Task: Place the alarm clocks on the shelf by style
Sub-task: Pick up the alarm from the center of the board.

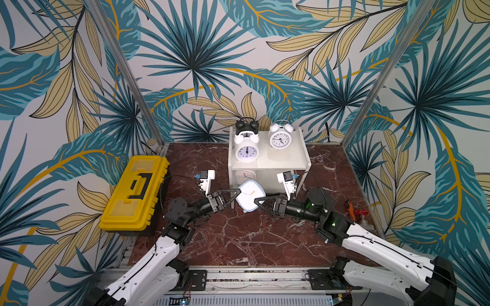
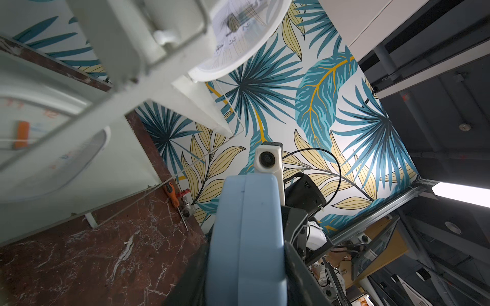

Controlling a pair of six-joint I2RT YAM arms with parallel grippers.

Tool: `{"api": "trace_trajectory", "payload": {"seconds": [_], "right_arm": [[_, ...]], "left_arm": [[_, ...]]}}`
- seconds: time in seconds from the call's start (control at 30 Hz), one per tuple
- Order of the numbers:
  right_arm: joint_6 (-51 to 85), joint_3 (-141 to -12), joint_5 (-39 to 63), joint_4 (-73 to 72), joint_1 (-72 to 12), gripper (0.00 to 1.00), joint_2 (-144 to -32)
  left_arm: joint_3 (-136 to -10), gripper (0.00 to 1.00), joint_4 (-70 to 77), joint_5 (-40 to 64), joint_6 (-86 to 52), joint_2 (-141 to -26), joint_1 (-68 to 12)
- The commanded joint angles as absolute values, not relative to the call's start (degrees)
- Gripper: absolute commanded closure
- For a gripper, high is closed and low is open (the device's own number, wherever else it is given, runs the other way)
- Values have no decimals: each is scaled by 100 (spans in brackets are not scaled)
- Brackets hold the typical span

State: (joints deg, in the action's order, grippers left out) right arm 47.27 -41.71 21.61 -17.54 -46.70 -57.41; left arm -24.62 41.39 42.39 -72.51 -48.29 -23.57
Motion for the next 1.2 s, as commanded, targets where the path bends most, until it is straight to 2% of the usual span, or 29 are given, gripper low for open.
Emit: {"api": "trace_trajectory", "payload": {"seconds": [0.0, 0.13, 0.23, 0.27, 0.3, 0.37, 0.5, 0.53, 0.6, 0.8, 0.97, 1.03, 1.17], "right_arm": [[4814, -4137, 1883, -2306, -4769, 46, -5823], [4825, -4085, 2072, -2456, -4780, 59, -5810], [4801, -4114, 2171, -2335, -4781, 68, -5750], [4751, -4182, 2181, -2166, -4781, 75, -5743], [4712, -4260, 2217, -2003, -4781, 77, -5760], [4602, -4495, 2299, -1537, -4777, 80, -5852], [4183, -5102, 2499, -349, -4765, 84, -5998], [4058, -5245, 2516, -57, -4764, 85, -5977], [3860, -5362, 2648, 337, -4768, 85, -5875], [3586, -5247, 3415, 624, -4653, 85, -5560], [3751, -5300, 4553, 384, -4242, 87, -5714], [3793, -5339, 4734, 312, -4185, 87, -5762], [3899, -5533, 5024, 335, -4140, 87, -5912]], "left_arm": [[-2329, 83, 4637, 4028, -7285, -4746, -2373], [-2316, 82, 4404, 3906, -7159, -4711, -2375], [-2296, 77, 4241, 3867, -7069, -4677, -2375], [-2302, 74, 4161, 3887, -7020, -4660, -2373], [-2331, 70, 4050, 3921, -6946, -4650, -2373], [-2425, 48, 3720, 4027, -6725, -4608, -2376], [-2715, 21, 3103, 4350, -6278, -4558, -2363], [-2859, 18, 2878, 4528, -6099, -4576, -2362], [-3163, 14, 2318, 4883, -5662, -4664, -2361], [-3687, 14, 1545, 5567, -5272, -4807, -2362], [-3830, 11, 715, 5661, -4728, -4564, -2359], [-3738, 9, 757, 5619, -4776, -4514, -2363], [-3306, 7, 1800, 5559, -5422, -4447, -2362]]}}
